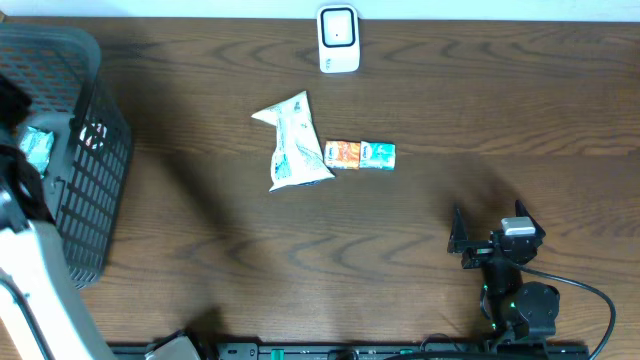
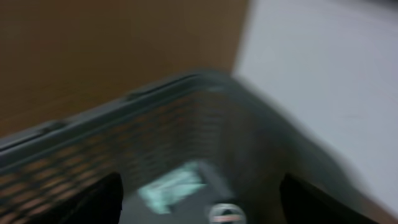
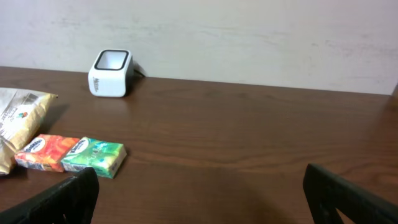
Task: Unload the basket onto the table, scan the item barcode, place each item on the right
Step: 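Reach the left gripper into the basket and grasp the light green wipes pack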
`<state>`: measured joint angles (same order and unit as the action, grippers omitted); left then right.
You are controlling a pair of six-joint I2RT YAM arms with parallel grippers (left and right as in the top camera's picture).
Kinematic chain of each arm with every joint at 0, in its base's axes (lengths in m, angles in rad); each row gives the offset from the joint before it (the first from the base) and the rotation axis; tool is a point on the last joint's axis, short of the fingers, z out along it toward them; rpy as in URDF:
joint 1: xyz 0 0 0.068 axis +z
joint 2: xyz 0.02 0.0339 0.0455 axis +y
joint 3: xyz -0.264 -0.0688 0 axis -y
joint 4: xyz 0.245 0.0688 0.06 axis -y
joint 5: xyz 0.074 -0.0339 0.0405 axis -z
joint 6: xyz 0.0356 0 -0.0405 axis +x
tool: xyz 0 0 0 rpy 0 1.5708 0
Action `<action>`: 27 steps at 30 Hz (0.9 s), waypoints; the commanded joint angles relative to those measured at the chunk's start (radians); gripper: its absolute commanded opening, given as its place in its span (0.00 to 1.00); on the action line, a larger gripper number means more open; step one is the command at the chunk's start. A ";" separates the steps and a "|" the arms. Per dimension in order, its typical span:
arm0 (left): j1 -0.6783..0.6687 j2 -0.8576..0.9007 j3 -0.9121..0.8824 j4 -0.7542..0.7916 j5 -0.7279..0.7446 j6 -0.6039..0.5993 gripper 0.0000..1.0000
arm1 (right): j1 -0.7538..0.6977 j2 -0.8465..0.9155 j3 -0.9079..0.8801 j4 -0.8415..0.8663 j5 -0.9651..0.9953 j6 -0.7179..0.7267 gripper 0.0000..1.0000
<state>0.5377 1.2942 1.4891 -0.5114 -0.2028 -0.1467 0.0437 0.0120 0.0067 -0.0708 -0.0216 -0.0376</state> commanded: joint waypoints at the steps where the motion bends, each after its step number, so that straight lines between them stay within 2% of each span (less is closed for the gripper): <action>1: 0.057 0.100 -0.012 -0.004 -0.109 0.068 0.79 | -0.004 -0.005 -0.001 -0.005 0.004 -0.009 0.99; 7: 0.067 0.282 -0.013 -0.041 -0.109 0.300 0.79 | -0.003 -0.005 -0.001 -0.005 0.004 -0.009 0.99; 12: 0.067 0.400 -0.013 -0.052 -0.108 0.356 0.80 | -0.003 -0.005 -0.001 -0.005 0.004 -0.009 0.99; 16: 0.067 0.483 -0.013 -0.043 -0.108 0.444 0.80 | -0.003 -0.005 -0.001 -0.005 0.004 -0.009 0.99; 27: 0.068 0.677 -0.013 0.045 -0.105 0.624 0.80 | -0.003 -0.005 -0.001 -0.005 0.004 -0.009 0.99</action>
<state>0.6041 1.9240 1.4811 -0.4831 -0.2951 0.4000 0.0437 0.0120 0.0067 -0.0708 -0.0219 -0.0376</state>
